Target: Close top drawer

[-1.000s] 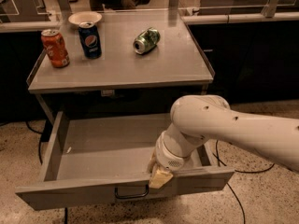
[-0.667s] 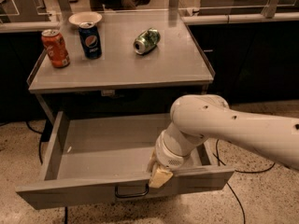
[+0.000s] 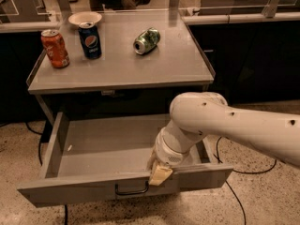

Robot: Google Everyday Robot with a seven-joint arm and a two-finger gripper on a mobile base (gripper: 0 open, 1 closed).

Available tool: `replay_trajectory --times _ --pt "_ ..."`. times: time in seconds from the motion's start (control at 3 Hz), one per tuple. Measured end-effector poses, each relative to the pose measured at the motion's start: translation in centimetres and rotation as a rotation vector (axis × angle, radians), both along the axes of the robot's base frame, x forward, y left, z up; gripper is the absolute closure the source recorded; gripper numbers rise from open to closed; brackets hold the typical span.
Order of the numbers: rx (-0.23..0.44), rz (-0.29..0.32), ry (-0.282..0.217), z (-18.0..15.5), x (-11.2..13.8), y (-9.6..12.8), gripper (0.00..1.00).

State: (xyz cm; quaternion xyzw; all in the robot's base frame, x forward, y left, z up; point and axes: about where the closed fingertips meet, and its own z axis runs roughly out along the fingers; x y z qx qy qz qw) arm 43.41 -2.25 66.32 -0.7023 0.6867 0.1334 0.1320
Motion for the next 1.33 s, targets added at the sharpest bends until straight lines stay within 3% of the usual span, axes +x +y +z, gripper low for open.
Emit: replay_trajectory --times 1.33 --pt "-0.013 0.019 -0.019 -0.3 3.0 0.2 1.00"
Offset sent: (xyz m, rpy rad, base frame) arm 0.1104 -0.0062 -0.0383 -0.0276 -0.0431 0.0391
